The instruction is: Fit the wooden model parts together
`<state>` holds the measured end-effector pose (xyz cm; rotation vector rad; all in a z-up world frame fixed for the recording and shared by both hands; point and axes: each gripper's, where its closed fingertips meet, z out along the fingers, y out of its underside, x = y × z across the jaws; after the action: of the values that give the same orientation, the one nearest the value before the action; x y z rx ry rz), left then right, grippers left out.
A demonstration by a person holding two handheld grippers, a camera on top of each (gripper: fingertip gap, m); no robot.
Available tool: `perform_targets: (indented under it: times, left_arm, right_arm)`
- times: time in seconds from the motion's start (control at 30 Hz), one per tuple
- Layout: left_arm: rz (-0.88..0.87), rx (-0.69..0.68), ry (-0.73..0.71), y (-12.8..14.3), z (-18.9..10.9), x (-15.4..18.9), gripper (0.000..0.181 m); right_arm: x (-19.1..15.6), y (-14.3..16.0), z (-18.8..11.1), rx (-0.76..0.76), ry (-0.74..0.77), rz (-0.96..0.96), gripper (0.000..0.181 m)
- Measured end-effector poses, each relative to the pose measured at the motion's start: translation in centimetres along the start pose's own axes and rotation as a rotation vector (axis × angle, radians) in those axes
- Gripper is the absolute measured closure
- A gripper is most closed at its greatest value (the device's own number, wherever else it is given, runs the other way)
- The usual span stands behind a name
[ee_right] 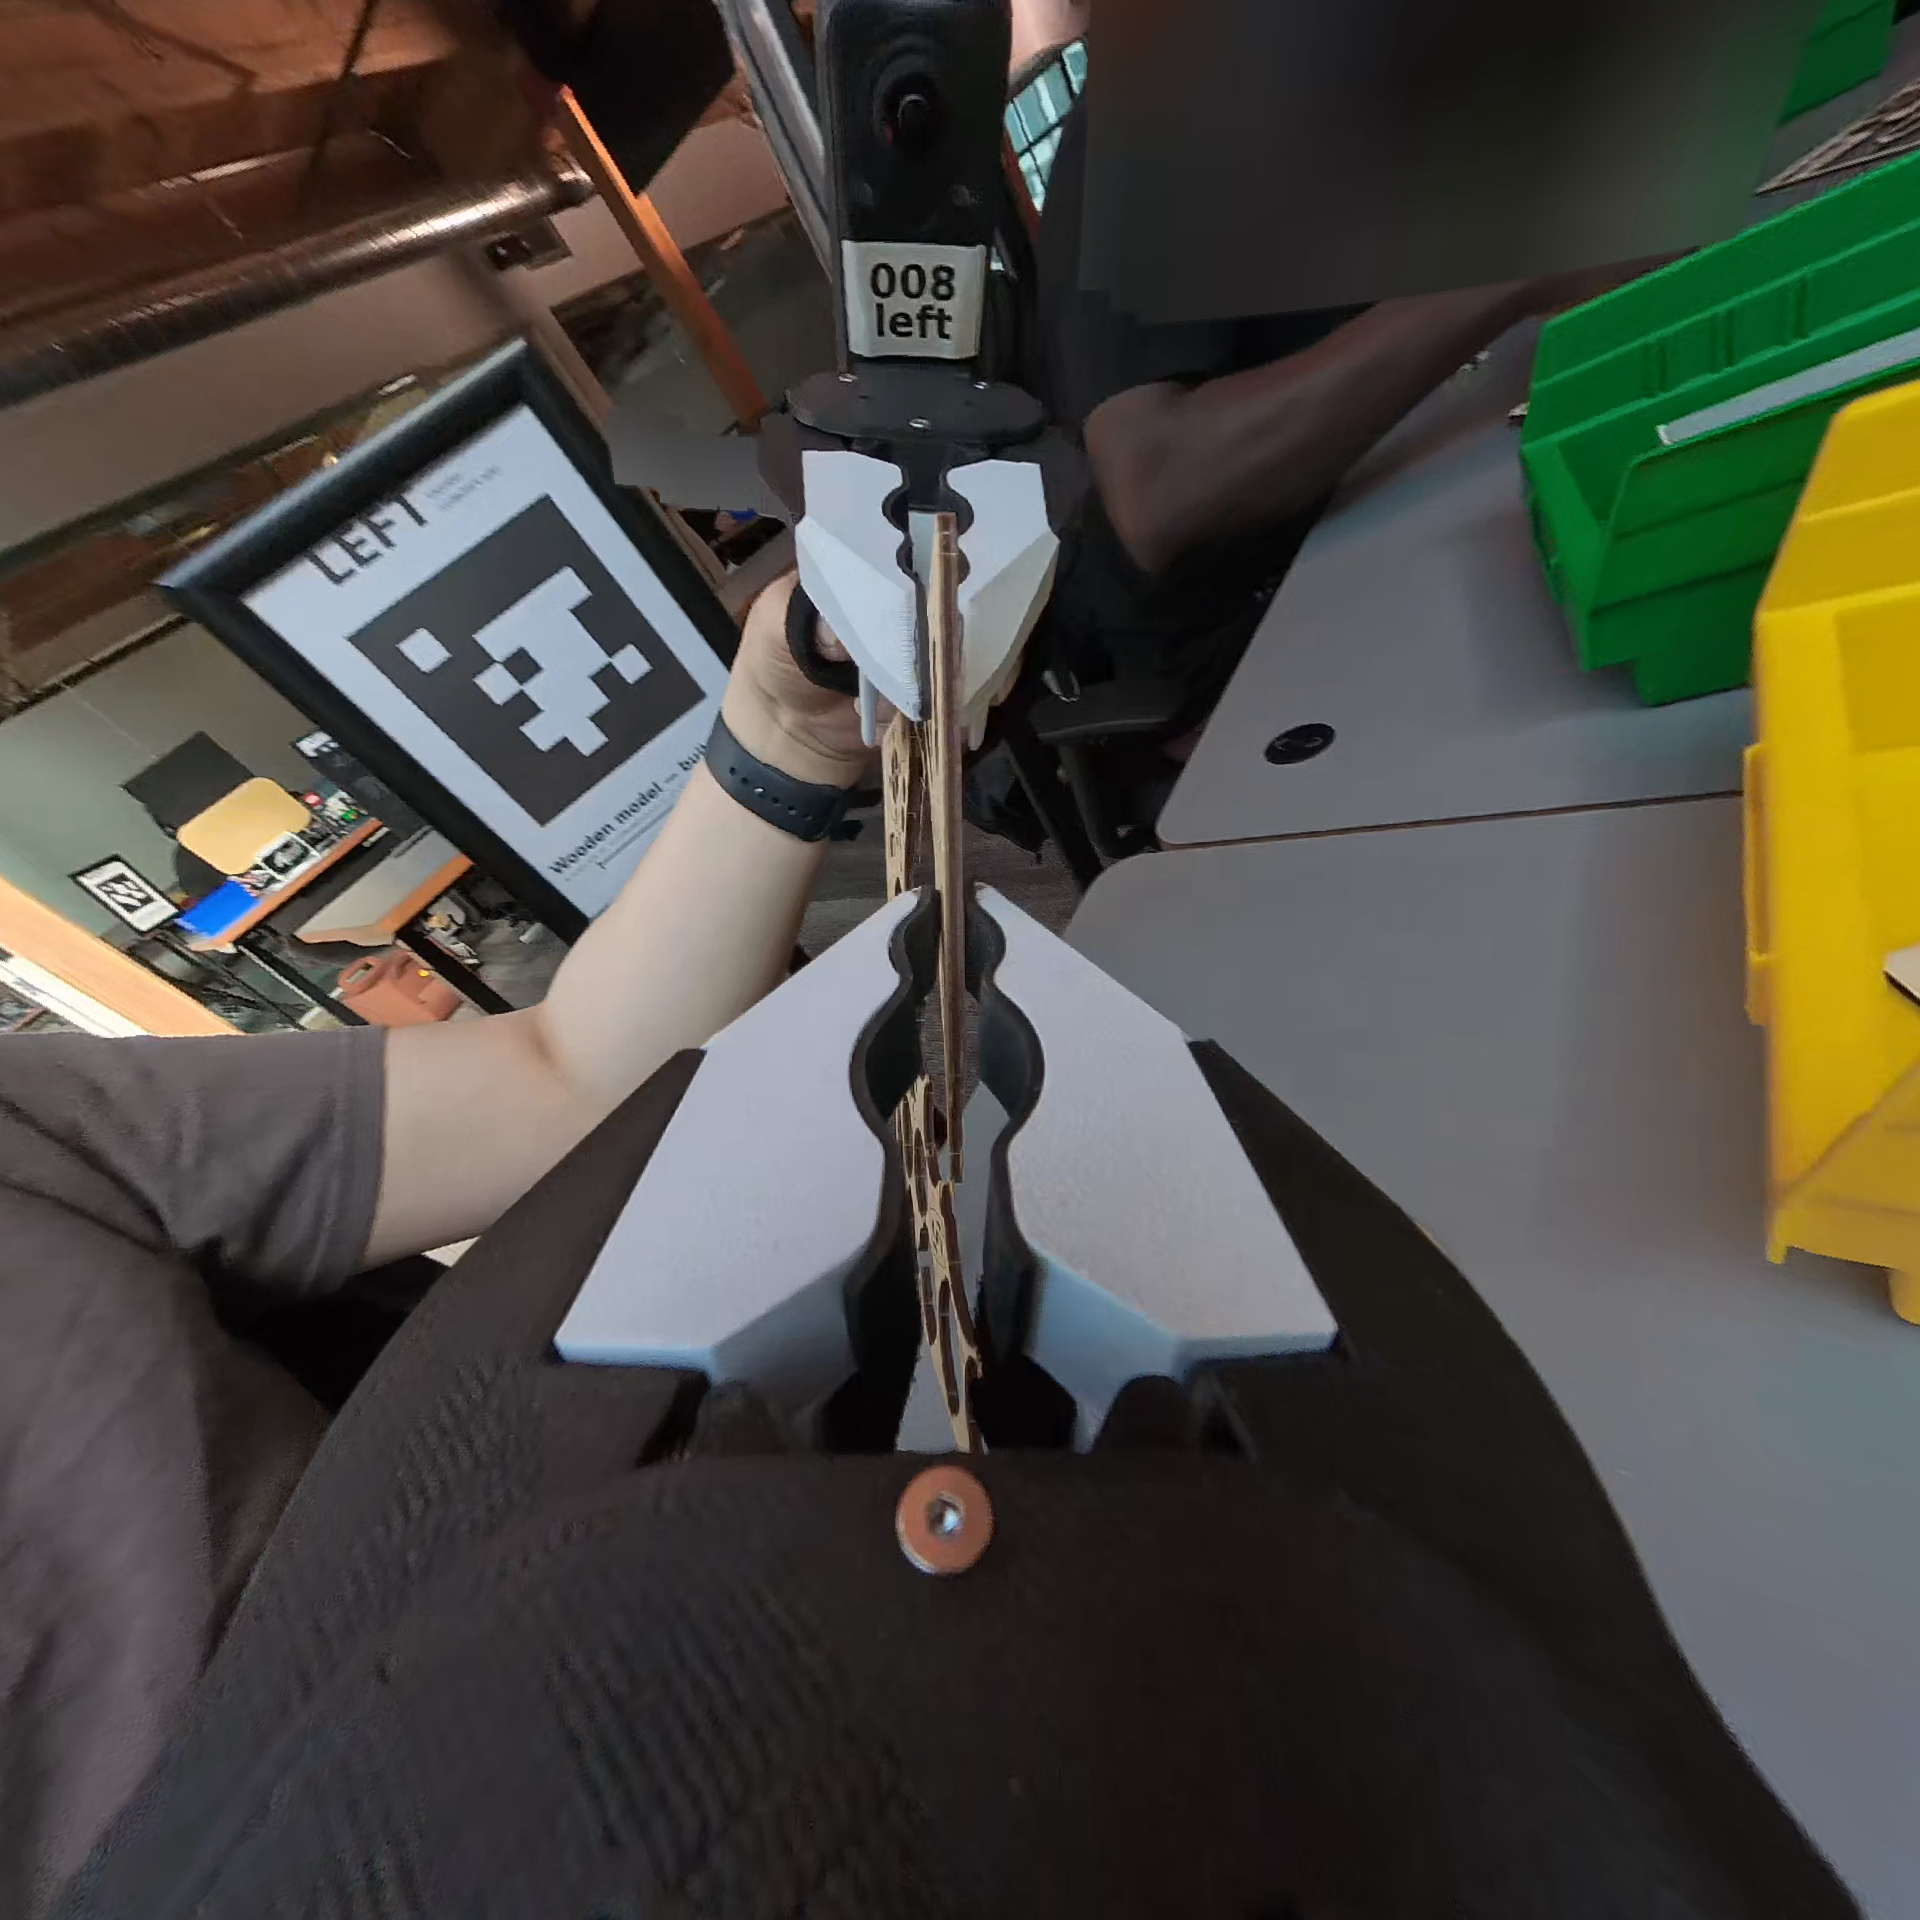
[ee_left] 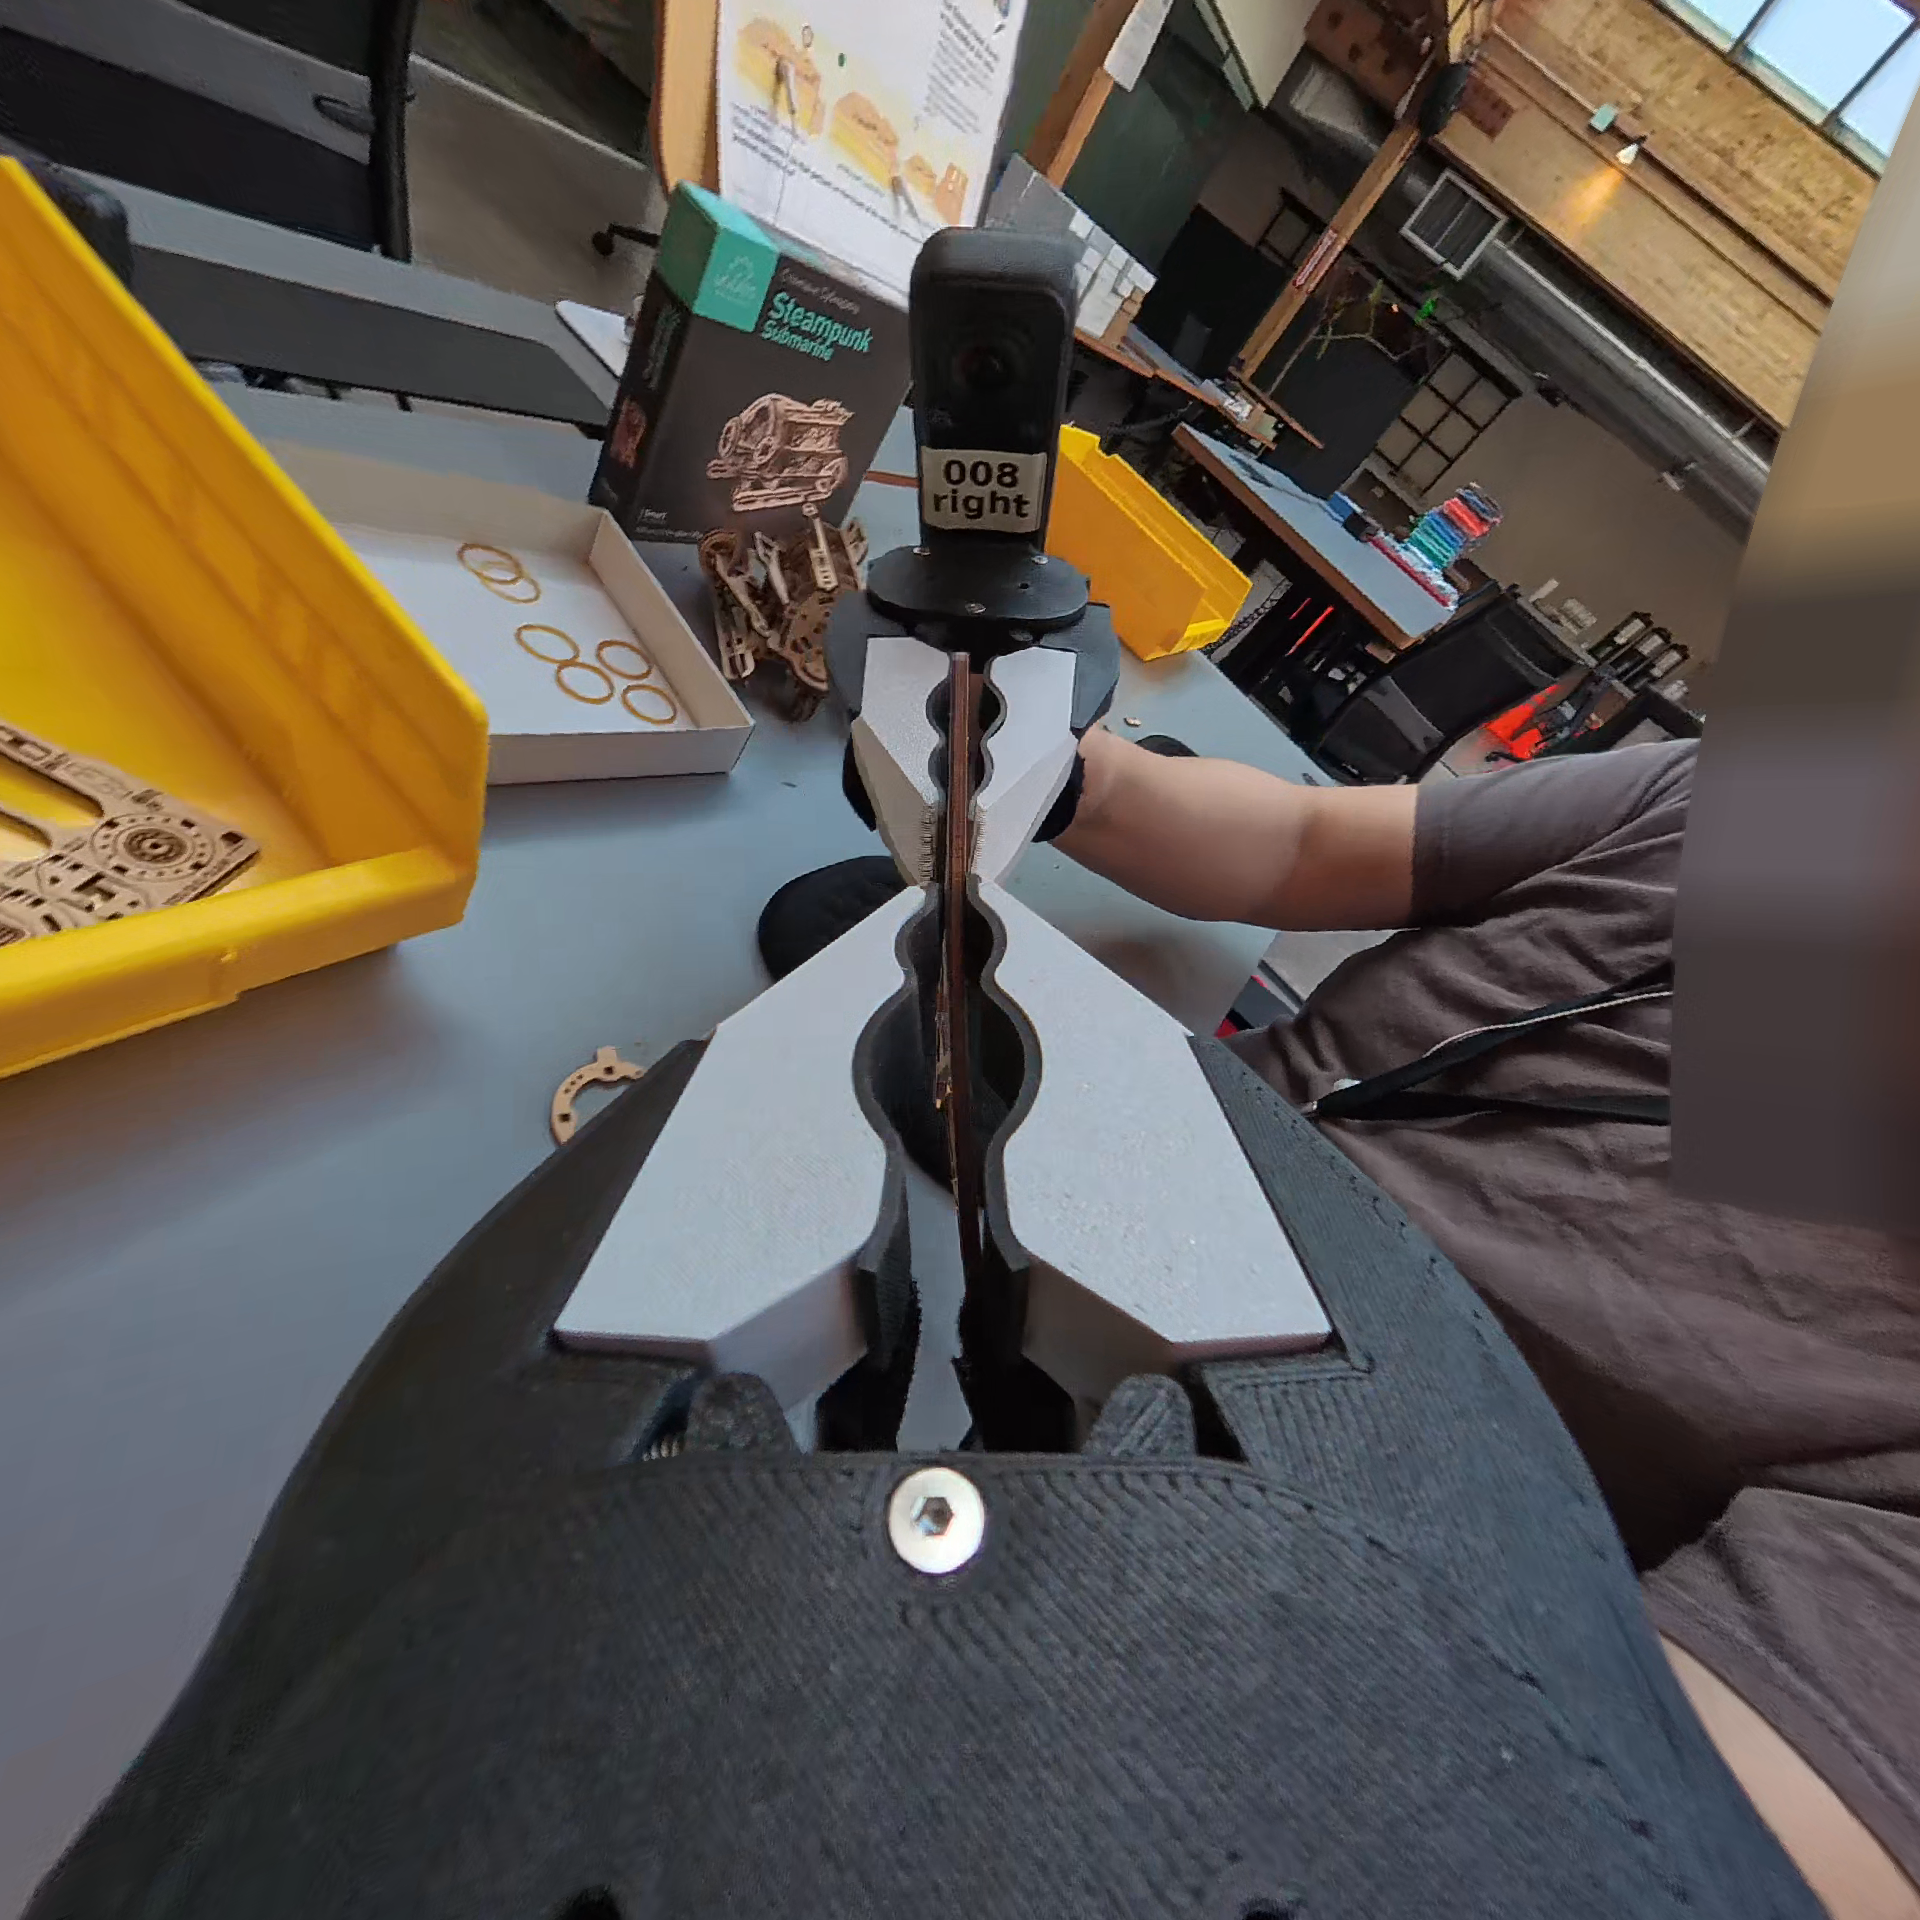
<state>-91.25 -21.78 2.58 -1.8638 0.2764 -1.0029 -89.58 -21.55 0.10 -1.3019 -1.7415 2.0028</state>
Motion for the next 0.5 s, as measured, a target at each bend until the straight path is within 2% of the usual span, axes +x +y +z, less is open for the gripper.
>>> perform_targets:
  times: [0.1, 0.2, 0.3, 0.37, 0.43, 0.5]
  left_arm:
    - [0.05, -0.014, 0.069, -1.4, 1.6, 4.3, 0.165]
    - [0.173, -0.084, 0.039, -2.4, 4.8, 7.2, 0.15]
    - [0.258, -0.135, 0.123, -3.2, 9.2, 10.6, 0.162]
    - [0.284, -0.175, 0.153, -3.1, 12.8, 11.6, 0.17]
    - [0.28, -0.221, 0.198, -2.4, 16.8, 12.2, 0.172]
    - [0.217, -0.238, 0.308, -1.6, 20.6, 13.2, 0.174]
  right_arm:
    - [-3.6, -1.5, -2.4, -0.008, -0.031, 0.031, 0.181]
    - [-7.2, -2.2, -6.1, -0.071, -0.005, -0.006, 0.18]
    - [-9.7, -2.0, -10.7, -0.136, 0.086, -0.017, 0.18]
    - [-11.1, -1.2, -14.1, -0.161, 0.147, 0.006, 0.18]
    - [-11.8, 0.3, -17.6, -0.196, 0.239, 0.031, 0.18]
    - [-12.6, 2.2, -20.9, -0.199, 0.281, 0.101, 0.18]
